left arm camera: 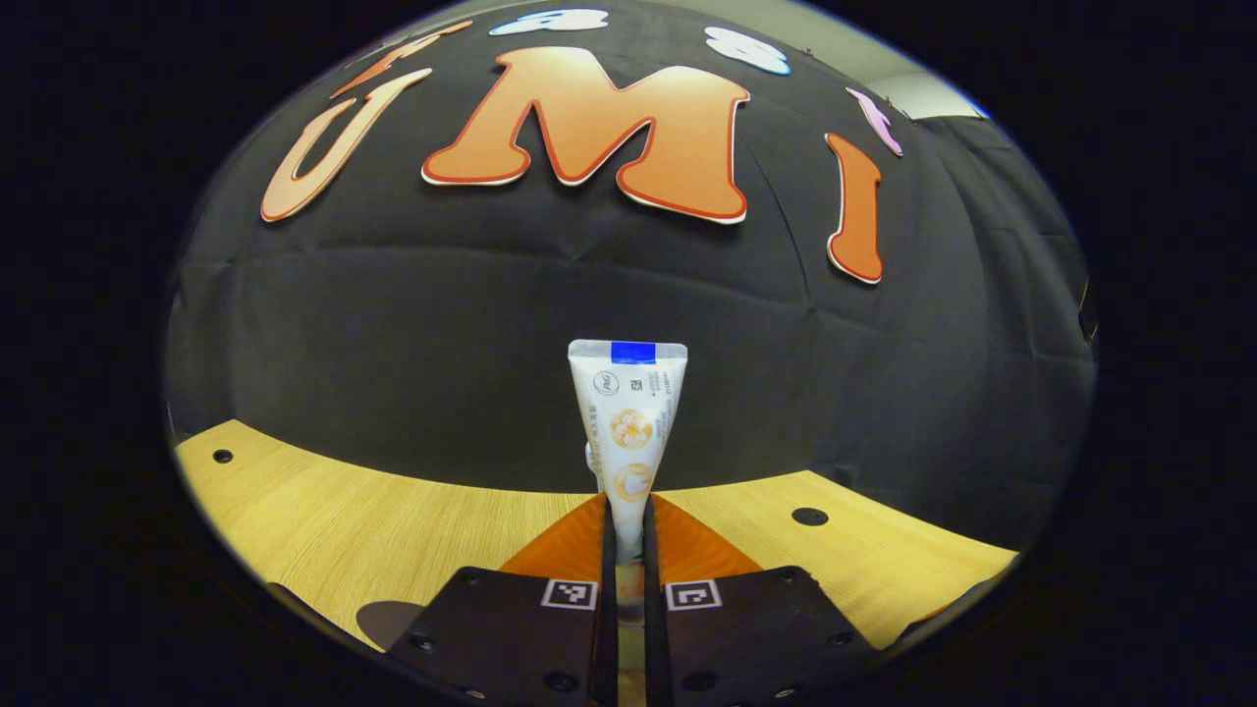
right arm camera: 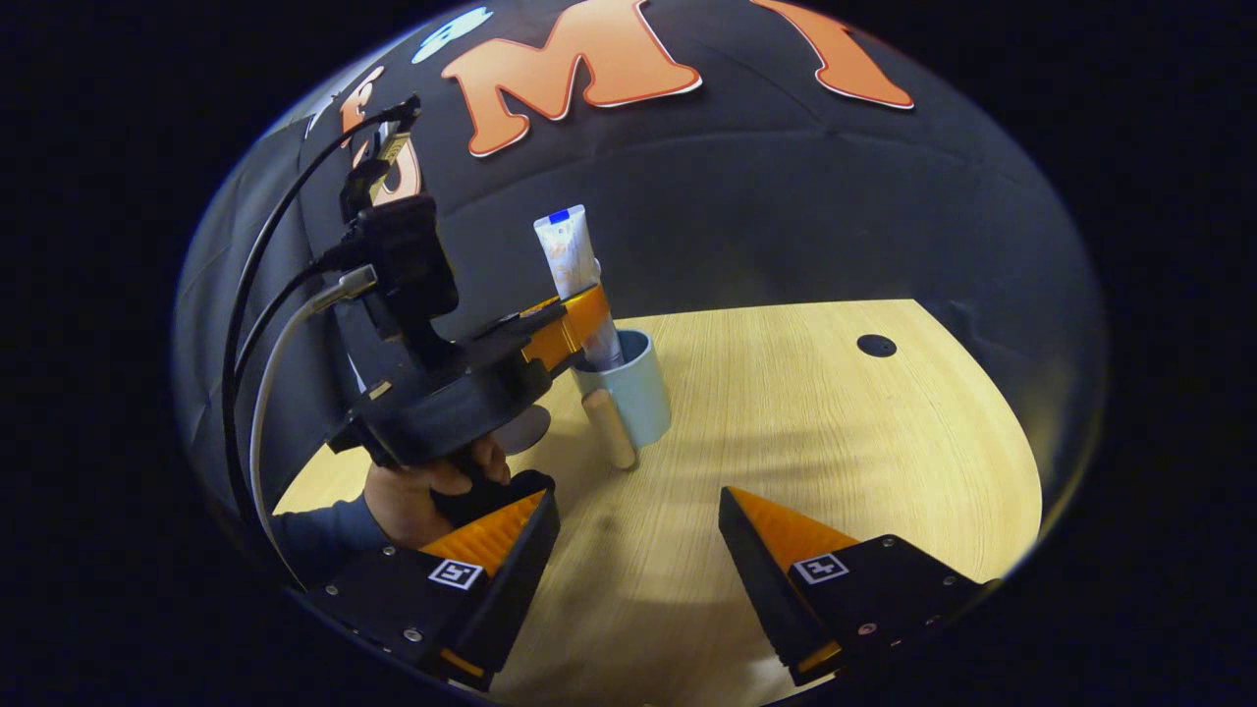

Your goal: Put the toothbrush and toothpaste on the desktop into the cup, then pick up the cup and place it on the coaster on the desktop.

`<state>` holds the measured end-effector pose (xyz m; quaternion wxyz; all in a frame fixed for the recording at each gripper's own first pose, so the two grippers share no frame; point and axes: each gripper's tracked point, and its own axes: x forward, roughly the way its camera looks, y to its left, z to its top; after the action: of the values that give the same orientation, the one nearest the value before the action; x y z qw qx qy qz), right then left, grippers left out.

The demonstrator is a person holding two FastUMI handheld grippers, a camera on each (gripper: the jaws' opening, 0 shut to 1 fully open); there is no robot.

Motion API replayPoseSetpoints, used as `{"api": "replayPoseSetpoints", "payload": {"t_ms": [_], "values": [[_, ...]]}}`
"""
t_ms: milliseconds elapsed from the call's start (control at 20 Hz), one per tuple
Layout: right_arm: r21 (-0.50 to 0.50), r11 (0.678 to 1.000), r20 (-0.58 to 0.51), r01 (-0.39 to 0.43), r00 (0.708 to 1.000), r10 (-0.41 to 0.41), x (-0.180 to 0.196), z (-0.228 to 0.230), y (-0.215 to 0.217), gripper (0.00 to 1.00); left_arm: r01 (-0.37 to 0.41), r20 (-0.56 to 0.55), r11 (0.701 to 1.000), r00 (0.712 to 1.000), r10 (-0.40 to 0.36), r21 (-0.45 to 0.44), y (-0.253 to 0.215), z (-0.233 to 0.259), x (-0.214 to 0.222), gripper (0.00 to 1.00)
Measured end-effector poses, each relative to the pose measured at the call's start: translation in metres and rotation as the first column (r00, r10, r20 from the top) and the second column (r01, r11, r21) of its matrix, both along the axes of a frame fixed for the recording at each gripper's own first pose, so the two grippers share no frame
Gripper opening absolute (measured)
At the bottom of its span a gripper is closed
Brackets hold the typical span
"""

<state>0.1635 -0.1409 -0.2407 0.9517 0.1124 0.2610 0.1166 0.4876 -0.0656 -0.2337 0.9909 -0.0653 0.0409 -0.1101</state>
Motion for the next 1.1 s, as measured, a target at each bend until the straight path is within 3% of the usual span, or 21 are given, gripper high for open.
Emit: {"api": "replayPoseSetpoints", "payload": {"t_ms": [150,400,600,650,700,750,850,1100], "values": [[-0.026,1.000,0.010,-0.011,1.000,0.012,-0.002,0.000,-0.002,0.99,-0.016,-0.032,1.000,0.999,0.016,0.019,0.002,-0.012,-0.006,0.09],[-0.034,0.999,0.006,-0.010,1.000,0.010,-0.003,-0.002,-0.004,0.99,-0.018,-0.062,0.999,0.998,0.020,0.031,0.003,-0.018,-0.016,0.15],[-0.041,0.999,0.007,-0.008,1.000,0.008,-0.004,0.000,-0.005,0.99,-0.009,-0.061,0.999,0.998,0.011,0.033,0.007,-0.008,-0.026,0.48],[-0.050,0.999,0.007,-0.004,1.000,0.005,-0.005,-0.001,-0.007,0.99,-0.009,-0.056,0.999,0.998,0.011,0.034,0.010,-0.004,-0.028,0.63],[-0.054,0.999,0.006,-0.005,1.000,0.005,-0.004,0.000,-0.007,0.99,-0.002,-0.051,0.999,0.999,0.003,0.032,0.012,0.001,-0.030,0.61],[-0.059,0.998,0.002,-0.002,1.000,0.002,-0.005,-0.002,-0.007,0.99,0.004,-0.046,0.999,0.999,-0.003,0.035,0.013,0.006,-0.032,0.73],[-0.070,0.998,-0.003,0.002,1.000,-0.002,-0.005,-0.003,-0.008,0.99,0.016,-0.037,0.999,0.999,-0.015,0.040,0.016,0.016,-0.038,0.84],[-0.098,0.995,-0.005,-0.005,1.000,0.004,-0.007,0.006,-0.005,0.99,0.022,-0.047,0.999,0.999,-0.020,0.049,0.035,0.048,-0.066,0.96]]}}
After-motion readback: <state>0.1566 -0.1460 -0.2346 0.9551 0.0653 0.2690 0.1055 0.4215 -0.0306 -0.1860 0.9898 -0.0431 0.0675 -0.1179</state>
